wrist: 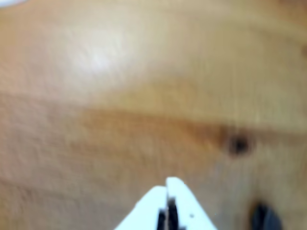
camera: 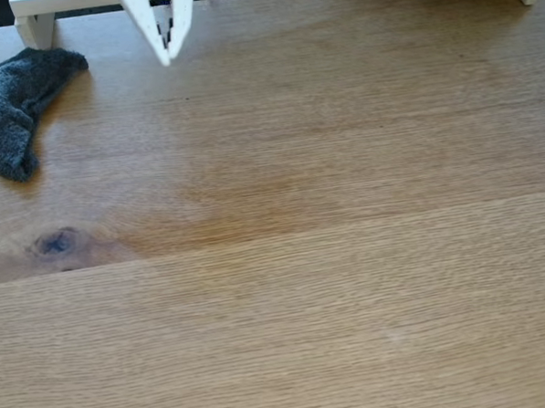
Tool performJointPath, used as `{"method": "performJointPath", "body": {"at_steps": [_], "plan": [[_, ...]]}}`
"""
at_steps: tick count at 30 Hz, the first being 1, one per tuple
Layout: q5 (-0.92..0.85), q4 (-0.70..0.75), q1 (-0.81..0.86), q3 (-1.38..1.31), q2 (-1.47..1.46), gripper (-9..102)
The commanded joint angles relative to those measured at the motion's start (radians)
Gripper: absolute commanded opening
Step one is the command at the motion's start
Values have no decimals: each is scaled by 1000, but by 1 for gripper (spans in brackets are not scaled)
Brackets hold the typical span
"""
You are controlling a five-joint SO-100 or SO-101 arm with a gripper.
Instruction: Clean the area in front of the robot
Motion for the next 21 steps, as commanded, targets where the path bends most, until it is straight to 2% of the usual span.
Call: {"method": "performJointPath", "body": {"at_steps": [1, 6, 11, 16, 20, 21], "plan": [[21, 132, 80, 101, 276, 0], [-54, 219, 117, 541, 752, 0], [-67, 411, 80, 870, 1049, 0], [-17, 678, 28, 933, 1150, 0], [-2, 718, 43, 920, 1233, 0], [-46, 719, 43, 920, 1233, 0]]}}
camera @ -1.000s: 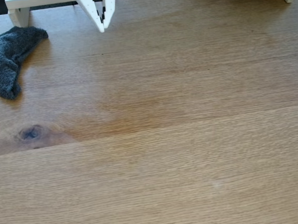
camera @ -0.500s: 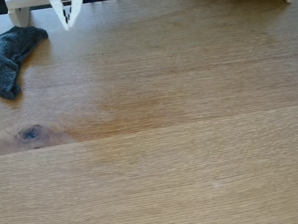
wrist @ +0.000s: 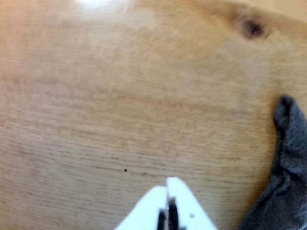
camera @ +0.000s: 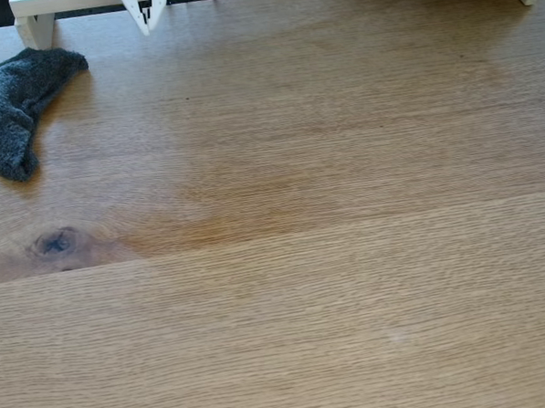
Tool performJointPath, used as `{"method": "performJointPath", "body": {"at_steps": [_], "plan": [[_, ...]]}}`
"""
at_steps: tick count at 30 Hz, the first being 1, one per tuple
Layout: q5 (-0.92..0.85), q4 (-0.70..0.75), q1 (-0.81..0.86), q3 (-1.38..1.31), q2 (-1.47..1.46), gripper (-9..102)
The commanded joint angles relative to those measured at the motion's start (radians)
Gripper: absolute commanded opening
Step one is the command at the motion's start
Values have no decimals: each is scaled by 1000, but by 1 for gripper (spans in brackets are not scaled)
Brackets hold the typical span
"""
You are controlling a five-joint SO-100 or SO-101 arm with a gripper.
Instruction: Clean the area in front of the robot
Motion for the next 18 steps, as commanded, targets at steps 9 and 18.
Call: {"method": "performJointPath", "body": {"at_steps": [9, 18], "plan": [[-49, 18, -44, 100, 49, 0], [-49, 18, -43, 100, 49, 0]]}}
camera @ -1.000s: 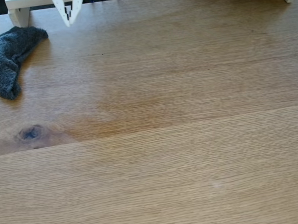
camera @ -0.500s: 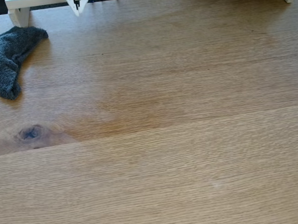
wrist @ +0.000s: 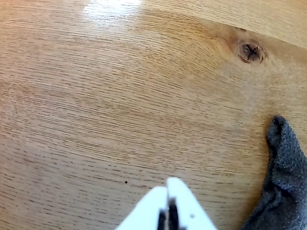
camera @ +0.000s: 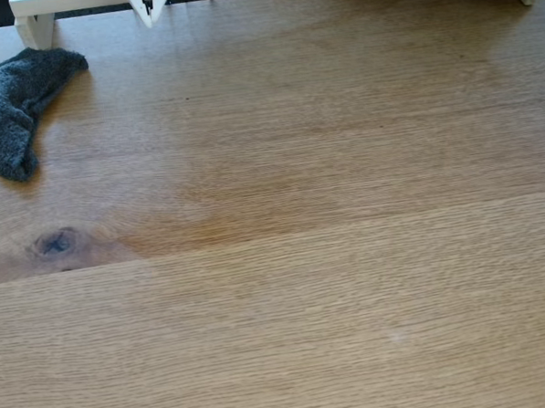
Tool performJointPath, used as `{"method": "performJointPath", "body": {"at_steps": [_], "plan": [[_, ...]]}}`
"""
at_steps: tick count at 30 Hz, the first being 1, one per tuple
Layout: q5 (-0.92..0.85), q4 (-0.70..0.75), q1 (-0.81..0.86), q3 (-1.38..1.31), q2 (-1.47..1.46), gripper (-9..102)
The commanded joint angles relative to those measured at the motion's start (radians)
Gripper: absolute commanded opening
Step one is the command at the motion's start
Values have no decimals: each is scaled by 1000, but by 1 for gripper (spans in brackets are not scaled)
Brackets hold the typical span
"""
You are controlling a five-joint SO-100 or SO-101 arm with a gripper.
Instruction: Clean the area in front of the robot
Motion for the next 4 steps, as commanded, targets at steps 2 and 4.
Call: {"method": "performJointPath", "body": {"at_steps": [2, 4], "plan": [[-5, 2, -3, 100, 5, 0], [-5, 2, -3, 100, 5, 0]]}}
